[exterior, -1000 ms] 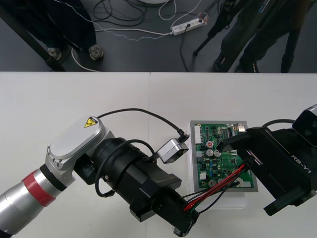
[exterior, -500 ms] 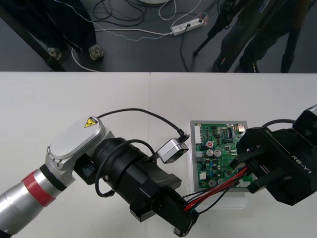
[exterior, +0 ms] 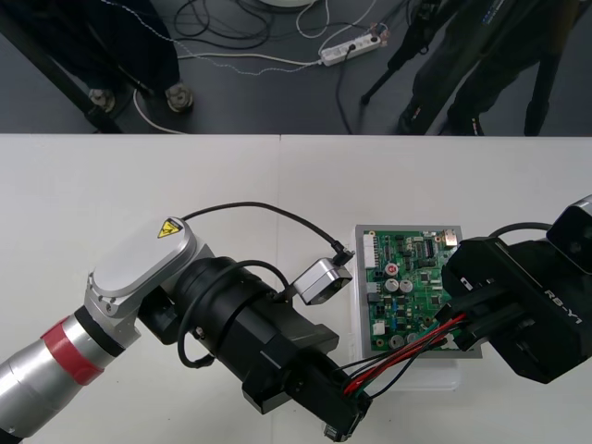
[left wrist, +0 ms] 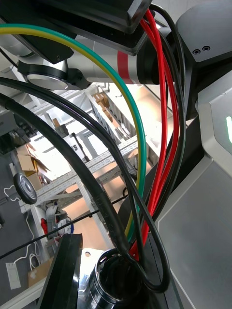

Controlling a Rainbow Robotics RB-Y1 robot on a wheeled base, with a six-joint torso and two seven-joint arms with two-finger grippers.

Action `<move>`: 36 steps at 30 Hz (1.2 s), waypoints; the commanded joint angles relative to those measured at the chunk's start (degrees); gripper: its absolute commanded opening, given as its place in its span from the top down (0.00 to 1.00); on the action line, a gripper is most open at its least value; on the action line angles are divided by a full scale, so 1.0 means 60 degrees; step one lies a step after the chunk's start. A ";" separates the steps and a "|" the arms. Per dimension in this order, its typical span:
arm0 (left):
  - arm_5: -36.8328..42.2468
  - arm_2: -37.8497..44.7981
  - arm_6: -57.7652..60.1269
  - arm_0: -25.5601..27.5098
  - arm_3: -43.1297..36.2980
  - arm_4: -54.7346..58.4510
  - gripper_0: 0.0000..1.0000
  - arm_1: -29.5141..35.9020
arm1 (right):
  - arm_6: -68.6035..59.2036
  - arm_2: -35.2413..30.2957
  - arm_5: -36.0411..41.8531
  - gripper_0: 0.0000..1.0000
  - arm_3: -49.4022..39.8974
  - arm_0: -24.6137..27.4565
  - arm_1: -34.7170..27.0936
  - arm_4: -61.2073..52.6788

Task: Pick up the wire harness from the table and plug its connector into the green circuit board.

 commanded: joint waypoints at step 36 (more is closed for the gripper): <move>-0.0417 0.0948 -0.1722 -0.0146 -0.0108 -0.0011 0.00 0.0746 | -0.0366 -0.0221 -0.0033 1.00 -0.0163 0.0151 0.0037 -0.0162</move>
